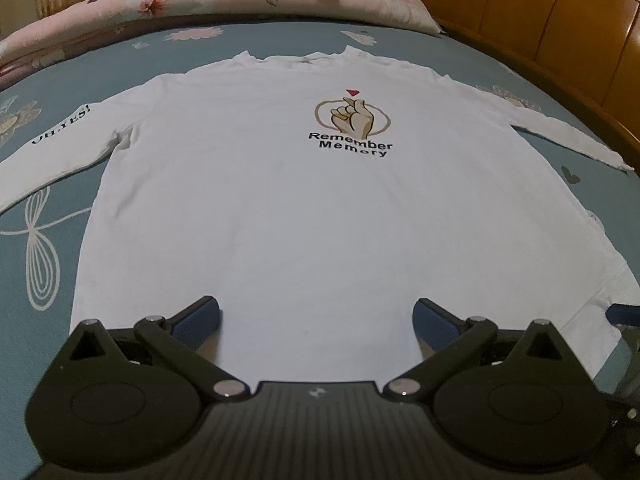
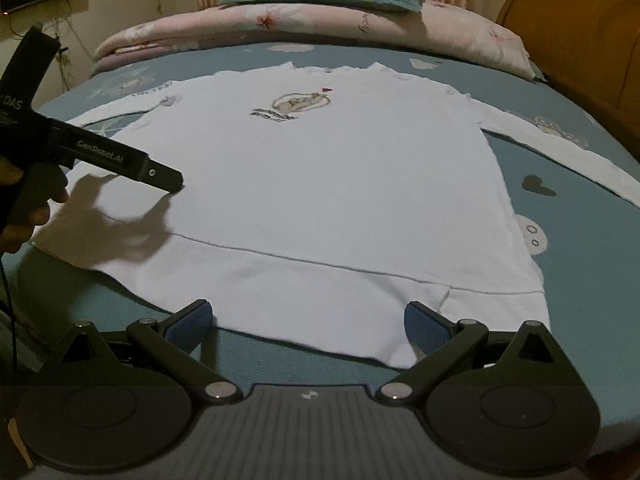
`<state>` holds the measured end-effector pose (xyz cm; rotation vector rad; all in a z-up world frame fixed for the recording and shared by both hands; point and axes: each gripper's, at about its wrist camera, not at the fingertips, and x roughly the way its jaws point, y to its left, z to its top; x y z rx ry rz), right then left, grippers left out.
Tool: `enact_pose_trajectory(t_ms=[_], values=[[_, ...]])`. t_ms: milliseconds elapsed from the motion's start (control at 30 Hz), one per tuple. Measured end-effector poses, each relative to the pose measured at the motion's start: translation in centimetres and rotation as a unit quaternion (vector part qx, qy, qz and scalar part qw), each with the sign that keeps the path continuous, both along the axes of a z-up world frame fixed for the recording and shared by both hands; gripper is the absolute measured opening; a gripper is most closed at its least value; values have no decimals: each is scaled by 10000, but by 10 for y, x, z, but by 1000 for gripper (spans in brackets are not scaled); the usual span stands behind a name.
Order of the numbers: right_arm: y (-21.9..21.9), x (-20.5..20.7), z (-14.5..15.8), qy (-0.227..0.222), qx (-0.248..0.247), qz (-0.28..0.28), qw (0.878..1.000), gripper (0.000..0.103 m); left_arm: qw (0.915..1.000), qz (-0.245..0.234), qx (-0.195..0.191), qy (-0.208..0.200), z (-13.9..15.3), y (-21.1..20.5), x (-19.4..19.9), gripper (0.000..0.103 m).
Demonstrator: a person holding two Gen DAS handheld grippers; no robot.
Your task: Fold clothes
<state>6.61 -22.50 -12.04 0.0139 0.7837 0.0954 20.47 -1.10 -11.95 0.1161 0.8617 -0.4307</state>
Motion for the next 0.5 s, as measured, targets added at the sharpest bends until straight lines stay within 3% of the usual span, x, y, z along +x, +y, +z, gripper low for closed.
enact_pose_trajectory(t_ms=[167, 500], values=[[6, 12, 17, -207, 199, -78, 9996, 103, 10000, -1, 3, 10, 0, 0, 1, 102], [43, 41, 10, -251, -187, 288, 9991, 103, 10000, -23, 40, 15, 0, -1, 0, 102]])
